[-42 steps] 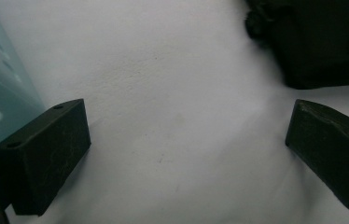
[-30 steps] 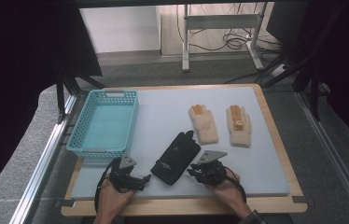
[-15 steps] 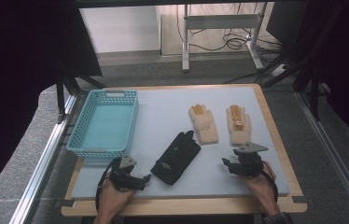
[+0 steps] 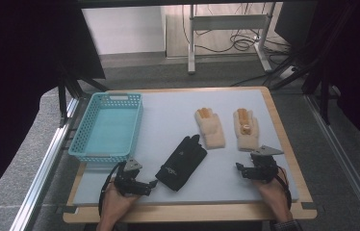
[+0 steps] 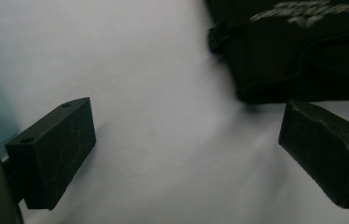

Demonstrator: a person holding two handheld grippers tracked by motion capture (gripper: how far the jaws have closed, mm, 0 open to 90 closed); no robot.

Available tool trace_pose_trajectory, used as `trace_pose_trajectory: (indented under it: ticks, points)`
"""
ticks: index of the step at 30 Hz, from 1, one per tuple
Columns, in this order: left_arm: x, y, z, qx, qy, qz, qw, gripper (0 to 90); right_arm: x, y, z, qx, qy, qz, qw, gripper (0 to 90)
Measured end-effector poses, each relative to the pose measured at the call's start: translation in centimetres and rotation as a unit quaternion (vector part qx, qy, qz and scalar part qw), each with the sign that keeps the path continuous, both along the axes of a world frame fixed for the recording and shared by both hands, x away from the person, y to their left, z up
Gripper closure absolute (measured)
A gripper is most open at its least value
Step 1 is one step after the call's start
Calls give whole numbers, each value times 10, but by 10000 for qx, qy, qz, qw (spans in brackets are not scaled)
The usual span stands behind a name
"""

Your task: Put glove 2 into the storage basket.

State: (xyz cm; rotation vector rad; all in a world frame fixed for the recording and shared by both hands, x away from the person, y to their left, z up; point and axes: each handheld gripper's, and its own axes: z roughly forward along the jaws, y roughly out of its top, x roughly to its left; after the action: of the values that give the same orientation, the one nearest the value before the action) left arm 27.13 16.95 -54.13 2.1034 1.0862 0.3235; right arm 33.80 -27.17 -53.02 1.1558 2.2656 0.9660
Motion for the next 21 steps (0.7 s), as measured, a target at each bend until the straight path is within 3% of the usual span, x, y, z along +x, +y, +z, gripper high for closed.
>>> trace_pose_trajectory:
  ticks: [3,10,11,12,17,21]
  points:
    - [1,-10,9,49,-2,-90,9999,34,0,0,0,-2,-12,-2,10000,254]
    - [16,-46,36,-184,20,-162,9997,0,0,0,0,1,-20,-5,10000,253]
    - [16,-46,36,-184,20,-162,9997,0,0,0,0,1,-21,-4,10000,253]
    - [23,-58,38,-114,86,-198,9997,0,0,0,0,2,-22,-3,10000,253]
    - [39,-85,35,-32,229,-332,9992,0,0,0,0,5,-21,-1,10000,253]
    - [47,-100,32,109,250,-352,9990,0,0,0,0,7,-20,1,10000,253]
